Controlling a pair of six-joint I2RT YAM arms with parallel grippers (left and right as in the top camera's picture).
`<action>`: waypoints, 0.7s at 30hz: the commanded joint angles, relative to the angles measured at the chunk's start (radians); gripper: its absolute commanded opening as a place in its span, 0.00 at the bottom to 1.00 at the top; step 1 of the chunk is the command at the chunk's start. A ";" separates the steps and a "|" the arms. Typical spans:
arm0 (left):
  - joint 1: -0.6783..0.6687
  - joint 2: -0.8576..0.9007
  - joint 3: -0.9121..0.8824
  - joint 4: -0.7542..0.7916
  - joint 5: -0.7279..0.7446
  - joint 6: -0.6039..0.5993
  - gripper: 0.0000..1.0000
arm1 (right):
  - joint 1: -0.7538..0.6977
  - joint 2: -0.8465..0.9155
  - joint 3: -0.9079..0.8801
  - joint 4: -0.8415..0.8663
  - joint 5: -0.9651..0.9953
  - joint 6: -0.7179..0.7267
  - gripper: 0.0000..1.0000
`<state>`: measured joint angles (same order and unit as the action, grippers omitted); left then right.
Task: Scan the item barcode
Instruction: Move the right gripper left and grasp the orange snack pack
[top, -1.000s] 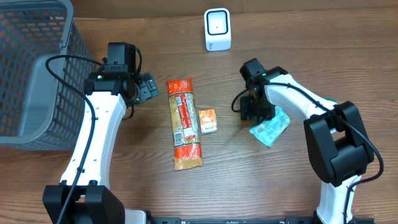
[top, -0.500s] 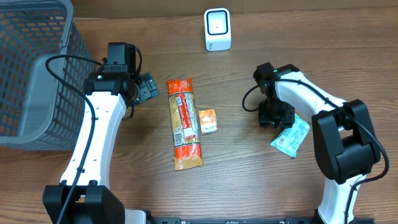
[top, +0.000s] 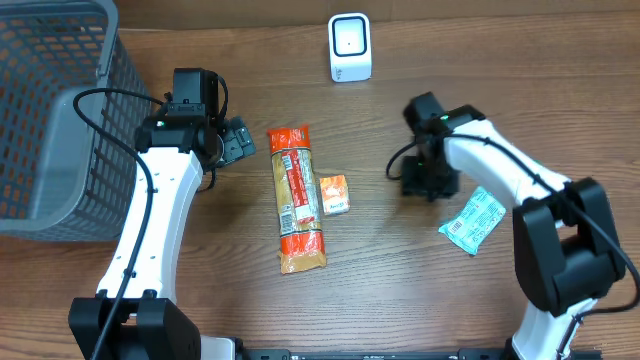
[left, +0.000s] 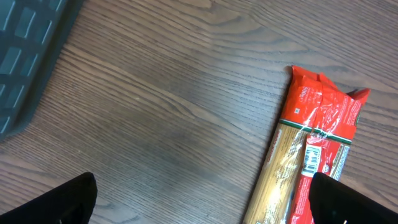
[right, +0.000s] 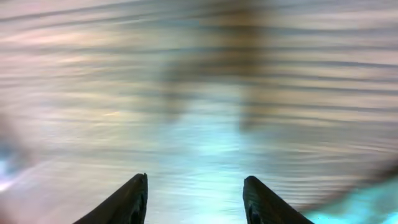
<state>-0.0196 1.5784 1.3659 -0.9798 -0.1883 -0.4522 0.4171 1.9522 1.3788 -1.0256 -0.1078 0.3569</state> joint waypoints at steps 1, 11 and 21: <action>0.000 0.005 0.002 0.001 -0.010 0.011 1.00 | 0.092 -0.027 -0.002 0.045 -0.130 -0.066 0.53; 0.000 0.005 0.002 0.001 -0.010 0.011 1.00 | 0.269 -0.027 -0.003 0.293 -0.040 0.006 0.53; 0.000 0.005 0.002 0.001 -0.010 0.011 1.00 | 0.269 -0.026 -0.033 0.313 0.062 0.089 0.43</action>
<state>-0.0196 1.5784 1.3659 -0.9798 -0.1879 -0.4522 0.6922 1.9438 1.3743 -0.7147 -0.0841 0.4133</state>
